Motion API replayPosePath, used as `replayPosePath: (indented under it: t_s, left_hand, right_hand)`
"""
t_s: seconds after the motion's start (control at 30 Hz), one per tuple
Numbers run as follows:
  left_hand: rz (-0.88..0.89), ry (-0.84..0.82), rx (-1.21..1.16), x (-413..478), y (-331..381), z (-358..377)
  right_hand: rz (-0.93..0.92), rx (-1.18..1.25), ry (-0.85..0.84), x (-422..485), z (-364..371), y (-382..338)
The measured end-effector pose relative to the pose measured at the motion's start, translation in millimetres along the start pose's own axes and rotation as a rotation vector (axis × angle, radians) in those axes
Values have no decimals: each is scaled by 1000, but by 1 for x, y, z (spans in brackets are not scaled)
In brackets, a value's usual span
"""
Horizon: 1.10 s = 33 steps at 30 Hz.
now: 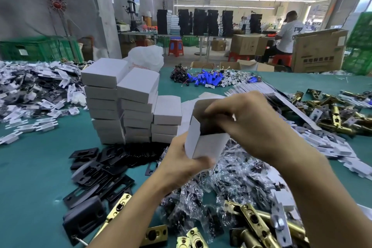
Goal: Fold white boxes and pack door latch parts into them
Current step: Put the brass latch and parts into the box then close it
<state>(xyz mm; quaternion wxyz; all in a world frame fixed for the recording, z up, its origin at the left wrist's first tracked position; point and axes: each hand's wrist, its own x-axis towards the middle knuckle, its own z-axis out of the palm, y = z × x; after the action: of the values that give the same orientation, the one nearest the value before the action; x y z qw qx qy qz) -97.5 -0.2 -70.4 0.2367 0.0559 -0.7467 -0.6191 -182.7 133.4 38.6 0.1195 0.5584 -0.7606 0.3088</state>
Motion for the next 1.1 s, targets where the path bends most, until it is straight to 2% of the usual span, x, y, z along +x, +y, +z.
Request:
replayPosePath:
  t_s: [0.07,0.13,0.17,0.23,0.3,0.33,0.47,0.57,0.77,0.83,0.87,0.97,1.03,1.1]
  left_hand:
    - [8,39,-39,0,0,-1]
    - [-3,118,-87,0,1,-2]
    - [-14,166,-106,1,0,-3]
    - [-41,264,-128,2,0,-4]
    - [-56,323,-162,4,-2,-5]
    - [-56,335,-183,5,-2,-5]
    - [-40,329,-183,4,-2,-4]
    - [-33,320,-177,4,-2,-4]
    - [-93,257,-186,4,-4,-4]
    - [-163,211,-164,4,-6,-6]
    - [-193,178,-133,3,-7,-8]
    - [-238,54,-43,2,-10,-8]
    - [-262,-37,-20,0,-10,-7]
    - [-287,-129,-30,-2,-10,-7]
  right_hand:
    - [6,81,249,-8,-2,7]
    - [126,84,343,-17,0,25]
    - [229,69,268,-22,3,35]
    - [425,-4,-122,-32,13,51]
    - [528,-66,-491,-41,29,54]
    - [538,-78,-584,-43,37,53]
    - [538,-256,-675,-46,56,38]
    - [537,-336,-677,-49,62,31]
    - [540,-117,-492,-46,57,44]
    - [507,-23,-349,-43,41,50]
    - [487,22,-217,-41,29,51]
    - [271,120,248,-40,-6,47]
    - [94,142,353,-41,-14,37]
    - [1,116,332,-40,-9,31]
